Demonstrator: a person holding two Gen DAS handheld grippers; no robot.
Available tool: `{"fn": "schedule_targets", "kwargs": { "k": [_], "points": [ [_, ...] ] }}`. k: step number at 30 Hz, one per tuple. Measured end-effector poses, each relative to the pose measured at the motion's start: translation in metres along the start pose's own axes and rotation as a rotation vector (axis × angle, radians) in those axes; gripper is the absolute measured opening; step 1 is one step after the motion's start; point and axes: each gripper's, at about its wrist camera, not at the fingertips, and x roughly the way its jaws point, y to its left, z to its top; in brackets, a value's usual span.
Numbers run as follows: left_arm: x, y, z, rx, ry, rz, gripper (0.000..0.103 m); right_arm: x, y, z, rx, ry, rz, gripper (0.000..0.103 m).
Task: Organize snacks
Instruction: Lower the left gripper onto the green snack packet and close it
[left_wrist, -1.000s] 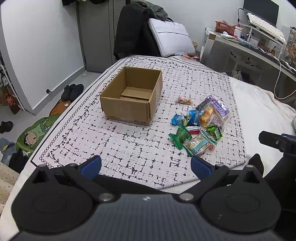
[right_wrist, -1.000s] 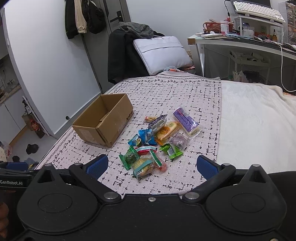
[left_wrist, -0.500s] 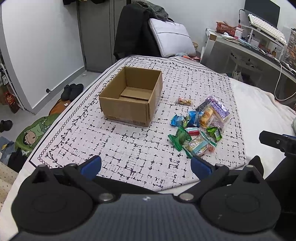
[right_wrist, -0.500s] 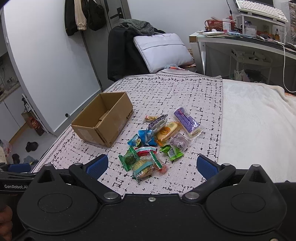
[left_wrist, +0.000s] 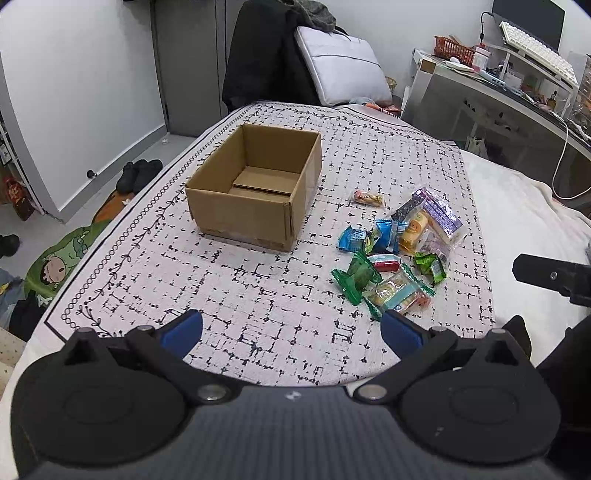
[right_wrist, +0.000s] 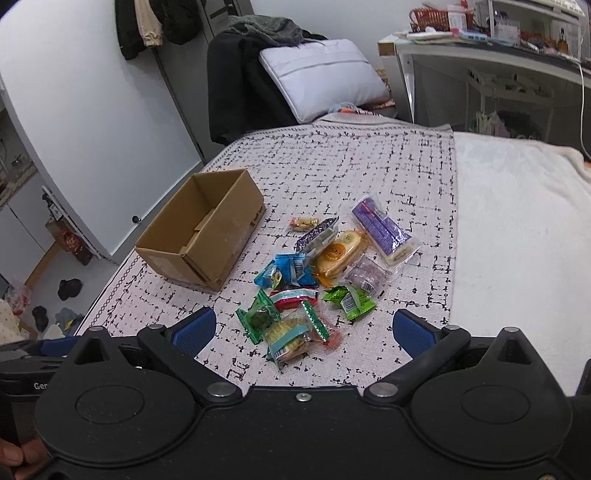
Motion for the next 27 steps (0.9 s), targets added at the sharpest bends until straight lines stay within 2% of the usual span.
{"fn": "schedule_targets", "kwargs": {
  "k": [7,13,20,24,27],
  "points": [
    [0.024,-0.002,0.010,-0.038,0.026,-0.038,0.102,0.023,-0.007,0.014,0.036,0.040,-0.013,0.099],
    [0.044,-0.007,0.017,-0.056,0.044,-0.068,0.100,0.044,-0.018,0.021,0.117,0.109,0.034,0.087],
    [0.071,-0.014,0.025,-0.066,0.063,-0.094,0.099,0.073,-0.026,0.027,0.180,0.188,0.034,0.074],
    [0.087,-0.018,0.029,-0.074,0.083,-0.109,0.095,0.091,-0.027,0.028,0.197,0.234,0.029,0.068],
    [0.100,-0.022,0.031,-0.076,0.095,-0.116,0.093,0.107,-0.033,0.026,0.251,0.287,0.045,0.056]
  ]
}}
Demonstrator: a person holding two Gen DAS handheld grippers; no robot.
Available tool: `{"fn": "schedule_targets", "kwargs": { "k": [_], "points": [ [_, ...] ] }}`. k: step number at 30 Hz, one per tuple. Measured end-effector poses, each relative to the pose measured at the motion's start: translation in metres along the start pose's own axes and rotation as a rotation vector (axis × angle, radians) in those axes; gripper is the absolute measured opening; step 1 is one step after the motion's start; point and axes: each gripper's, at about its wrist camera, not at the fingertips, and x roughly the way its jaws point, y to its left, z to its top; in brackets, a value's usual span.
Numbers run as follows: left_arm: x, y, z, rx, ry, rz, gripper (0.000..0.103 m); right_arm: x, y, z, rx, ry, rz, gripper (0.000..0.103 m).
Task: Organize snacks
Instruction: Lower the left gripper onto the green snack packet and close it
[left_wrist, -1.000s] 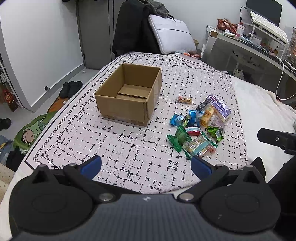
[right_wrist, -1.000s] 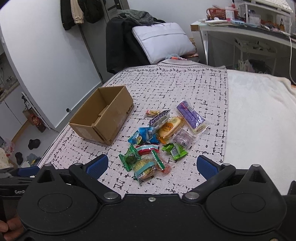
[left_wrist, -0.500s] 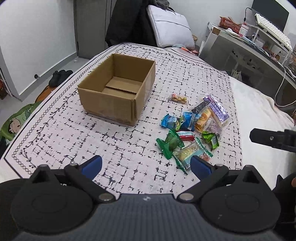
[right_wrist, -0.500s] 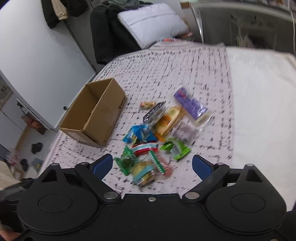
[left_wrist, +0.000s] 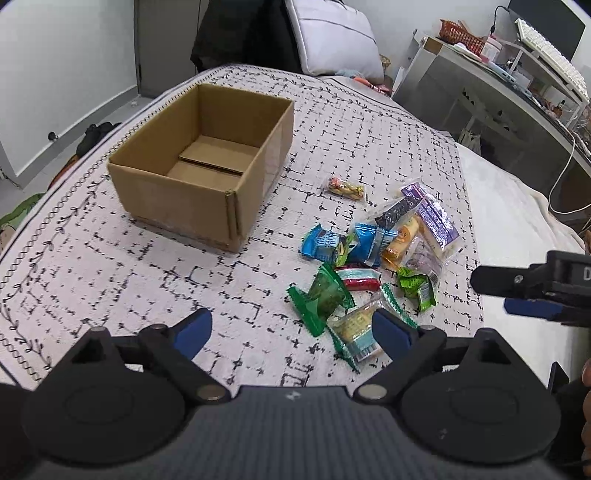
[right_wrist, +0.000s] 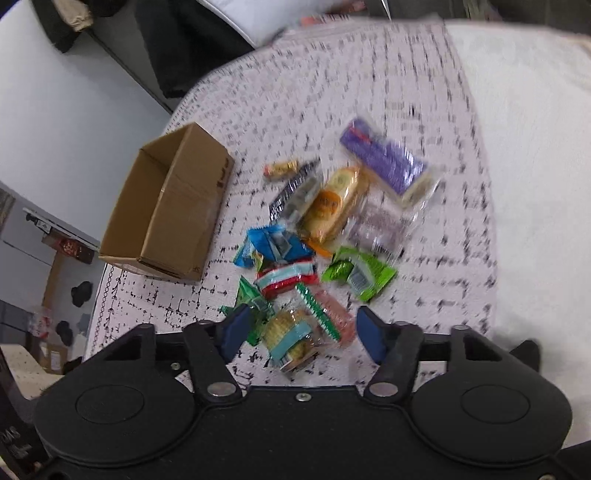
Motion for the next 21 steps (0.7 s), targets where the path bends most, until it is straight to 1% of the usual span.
{"fn": "schedule_targets", "kwargs": {
  "k": [2,7,15,21],
  "points": [
    [0.009,-0.001,0.002,-0.003,0.010,-0.003,0.091,0.009,-0.004,0.003,0.033,0.026,0.000,0.051],
    [0.030,-0.005,0.005,-0.008,0.045,-0.011,0.086,0.025,-0.014,0.008,0.106,0.065,-0.015,0.051],
    [0.064,-0.010,0.010,-0.008,0.098,-0.027,0.075,0.053,-0.018,0.016,0.113,0.116,-0.067,0.051],
    [0.088,-0.013,0.014,-0.011,0.128,-0.032,0.074,0.070,-0.020,0.017,0.119,0.159,-0.086,0.052]
  ]
}}
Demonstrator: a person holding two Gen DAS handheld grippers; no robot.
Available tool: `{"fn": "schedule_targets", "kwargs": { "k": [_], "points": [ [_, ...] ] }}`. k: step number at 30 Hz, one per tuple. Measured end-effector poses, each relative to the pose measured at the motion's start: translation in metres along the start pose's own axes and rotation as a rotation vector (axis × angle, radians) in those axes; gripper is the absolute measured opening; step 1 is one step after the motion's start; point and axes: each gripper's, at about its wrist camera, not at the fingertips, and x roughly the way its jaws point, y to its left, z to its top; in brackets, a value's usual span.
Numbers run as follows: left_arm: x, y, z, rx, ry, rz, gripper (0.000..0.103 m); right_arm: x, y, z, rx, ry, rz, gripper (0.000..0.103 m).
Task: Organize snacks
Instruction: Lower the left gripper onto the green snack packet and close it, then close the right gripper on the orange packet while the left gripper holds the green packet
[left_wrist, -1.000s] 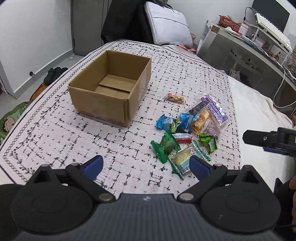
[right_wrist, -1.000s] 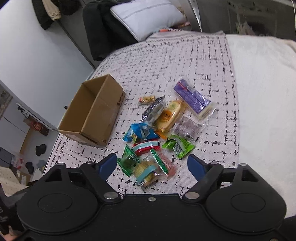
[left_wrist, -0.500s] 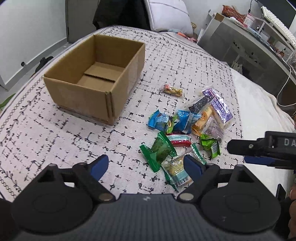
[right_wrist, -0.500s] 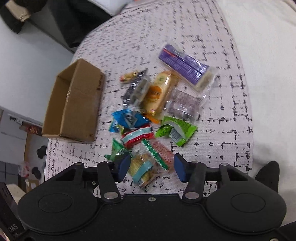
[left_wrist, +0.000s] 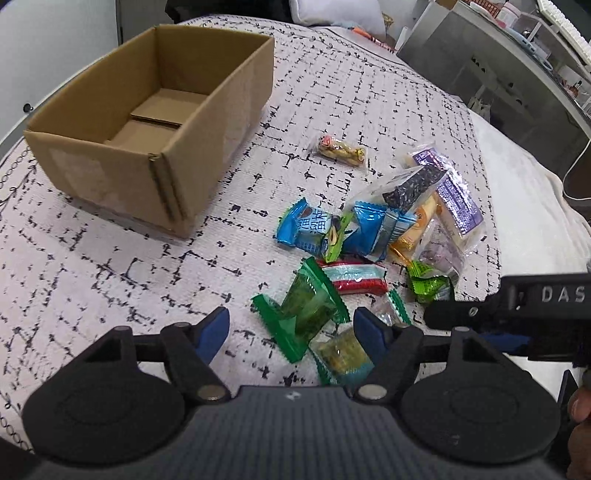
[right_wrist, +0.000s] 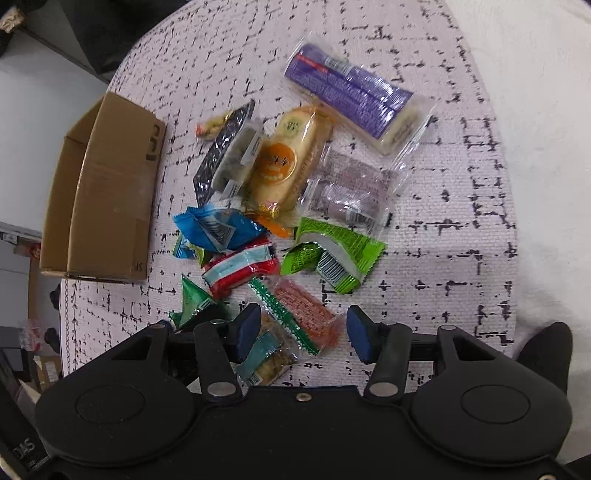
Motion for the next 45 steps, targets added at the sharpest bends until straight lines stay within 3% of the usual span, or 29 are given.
{"fn": "schedule_targets", "kwargs": {
  "k": [6,10,12,15,20,36,45],
  "points": [
    [0.022,0.000,0.004,0.003,0.031,0.004,0.072,0.008,0.000,0.003,0.000,0.016,-0.001,0.052],
    [0.034,0.000,0.006,0.007,0.038,0.009,0.062,0.015,-0.001,0.008,0.015,0.027,0.003,0.050],
    [0.036,-0.001,0.008,0.018,0.027,0.022,0.044,0.016,-0.003,0.010,0.044,0.020,0.024,0.049],
    [0.037,0.002,0.011,0.003,0.028,0.029,0.032,0.011,-0.005,0.013,0.076,-0.008,0.086,0.049],
    [0.030,0.010,0.012,-0.029,0.024,0.044,0.031,0.005,-0.008,0.012,0.090,-0.030,0.104,0.049],
    [-0.003,0.014,0.006,-0.050,-0.030,0.054,0.030,0.018,-0.010,0.005,0.086,-0.012,-0.013,0.049],
    [-0.016,0.018,0.005,-0.054,-0.049,0.056,0.030,0.027,0.015,0.003,-0.019,-0.016,-0.050,0.051]
  ]
}}
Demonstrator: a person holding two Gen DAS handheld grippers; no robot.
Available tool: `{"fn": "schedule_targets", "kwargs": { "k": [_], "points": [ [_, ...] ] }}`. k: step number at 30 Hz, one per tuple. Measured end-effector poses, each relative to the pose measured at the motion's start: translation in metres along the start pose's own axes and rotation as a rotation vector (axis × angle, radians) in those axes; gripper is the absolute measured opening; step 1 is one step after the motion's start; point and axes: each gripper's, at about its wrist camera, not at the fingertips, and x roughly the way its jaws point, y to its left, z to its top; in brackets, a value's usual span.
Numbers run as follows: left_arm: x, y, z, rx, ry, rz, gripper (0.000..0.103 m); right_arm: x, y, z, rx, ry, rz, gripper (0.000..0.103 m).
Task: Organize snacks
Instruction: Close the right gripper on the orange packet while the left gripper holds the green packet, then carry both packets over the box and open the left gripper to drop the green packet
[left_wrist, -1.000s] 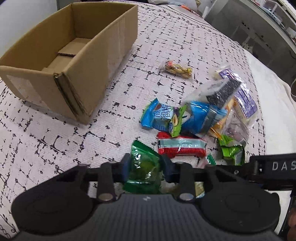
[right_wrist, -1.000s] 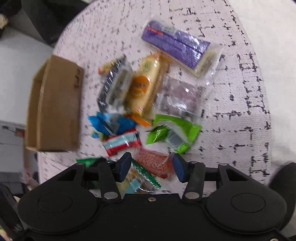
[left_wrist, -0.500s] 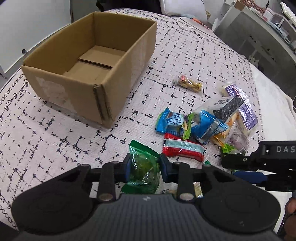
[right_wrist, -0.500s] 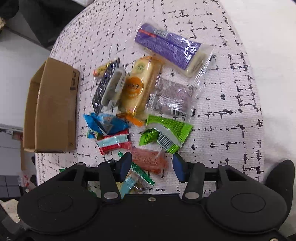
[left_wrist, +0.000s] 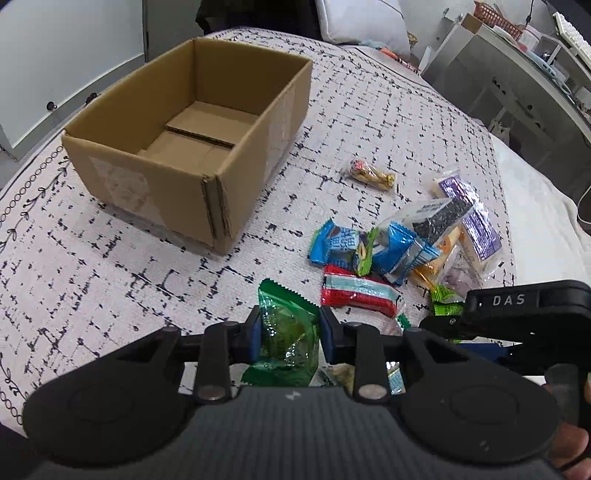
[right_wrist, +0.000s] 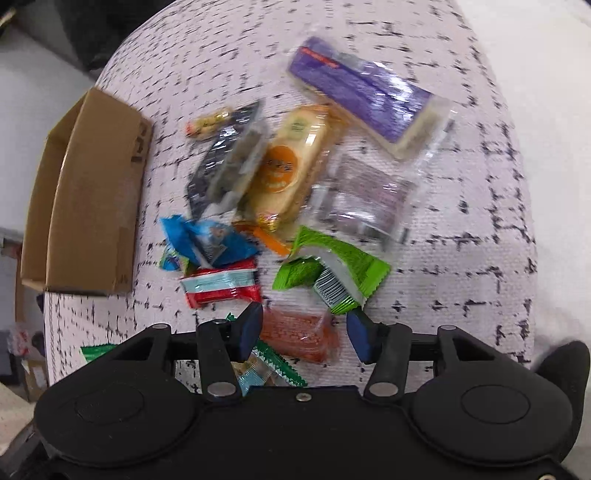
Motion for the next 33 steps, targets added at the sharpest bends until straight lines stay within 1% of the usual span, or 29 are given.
{"fn": "schedule_targets", "kwargs": {
  "k": [2,3,4,5,8,12,19,23,33],
  "points": [
    [-0.001,0.004,0.001,-0.010,-0.002,0.005,0.030,0.002,0.005,-0.003,-0.036,0.006,0.000,0.051],
    [-0.001,0.006,0.000,-0.015,0.000,0.008,0.030,0.004,0.008,-0.004,-0.050,0.007,-0.004,0.049],
    [-0.001,0.007,0.000,-0.018,0.003,0.011,0.030,0.005,0.008,-0.004,-0.061,0.003,-0.010,0.044],
    [0.000,0.008,0.000,-0.020,0.006,0.013,0.030,0.005,0.009,-0.004,-0.063,-0.002,-0.011,0.035],
    [-0.002,0.008,-0.002,-0.013,0.003,0.017,0.030,0.000,0.008,-0.004,-0.054,-0.018,0.013,0.029],
    [-0.008,0.009,-0.003,-0.015,-0.005,0.027,0.030,-0.012,0.012,-0.007,-0.082,-0.043,0.060,0.027],
    [-0.023,0.010,-0.002,-0.014,-0.030,0.041,0.030,-0.041,0.011,-0.006,-0.063,-0.116,0.176,0.027],
    [-0.032,0.012,-0.002,-0.017,-0.047,0.053,0.030,-0.050,0.011,-0.003,-0.058,-0.139,0.238,0.027],
    [-0.063,0.020,0.005,-0.027,-0.109,0.077,0.030,-0.062,0.020,-0.004,-0.068,-0.179,0.322,0.026]
  ]
}}
